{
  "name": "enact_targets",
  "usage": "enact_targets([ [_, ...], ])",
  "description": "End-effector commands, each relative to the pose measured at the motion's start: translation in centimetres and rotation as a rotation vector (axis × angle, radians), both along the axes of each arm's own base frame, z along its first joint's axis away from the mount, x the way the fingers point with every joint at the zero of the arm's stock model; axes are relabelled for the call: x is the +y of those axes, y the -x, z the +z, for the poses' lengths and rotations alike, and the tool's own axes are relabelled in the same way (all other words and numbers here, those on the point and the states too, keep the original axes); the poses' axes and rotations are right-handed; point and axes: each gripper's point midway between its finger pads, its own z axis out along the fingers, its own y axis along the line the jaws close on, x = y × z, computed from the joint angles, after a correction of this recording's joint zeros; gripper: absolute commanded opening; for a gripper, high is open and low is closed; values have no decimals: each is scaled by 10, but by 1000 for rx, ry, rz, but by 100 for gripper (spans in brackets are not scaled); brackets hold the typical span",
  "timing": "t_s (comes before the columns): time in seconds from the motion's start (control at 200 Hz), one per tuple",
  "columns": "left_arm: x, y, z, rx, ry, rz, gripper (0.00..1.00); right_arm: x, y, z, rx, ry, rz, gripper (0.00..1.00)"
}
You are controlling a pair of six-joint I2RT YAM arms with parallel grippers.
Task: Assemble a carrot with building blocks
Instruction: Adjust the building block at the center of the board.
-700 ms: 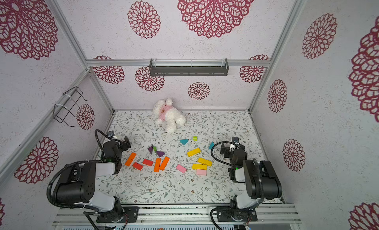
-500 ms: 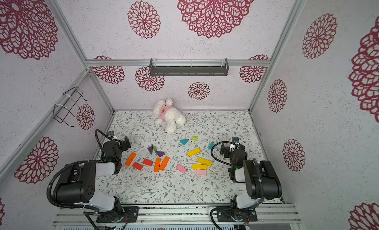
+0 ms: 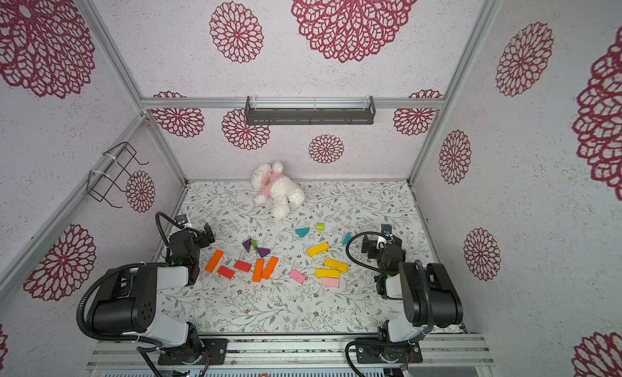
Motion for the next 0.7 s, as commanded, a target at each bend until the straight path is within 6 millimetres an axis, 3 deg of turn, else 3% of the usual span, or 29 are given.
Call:
enact_targets([
  [0.0, 1, -2, 9, -25, -3, -1, 97, 0, -3, 16, -55, -4, 6, 99],
  [0.265, 1, -2, 9, -29, -3, -3, 97, 0, -3, 17, -56, -3, 6, 99],
  [0.375, -11, -5, 32, -18, -8, -74, 97, -12, -2, 25, -64, -3, -81, 99],
  [0.46, -15, -3, 82, -34, 28, -67, 97, -32, -5, 53, -26, -13, -215, 99],
  [0.525, -7, 1, 142, -118, 117, 8, 97, -46, -5, 94, -44, -109, -340, 99],
  [0.626, 3, 13, 214, -160, 300, 131, 97, -44, -1, 146, -5, -236, -360, 99],
  [0.696, 2, 14, 249, -182, 328, 108, 97, -56, 10, 161, -55, -429, -471, 99],
])
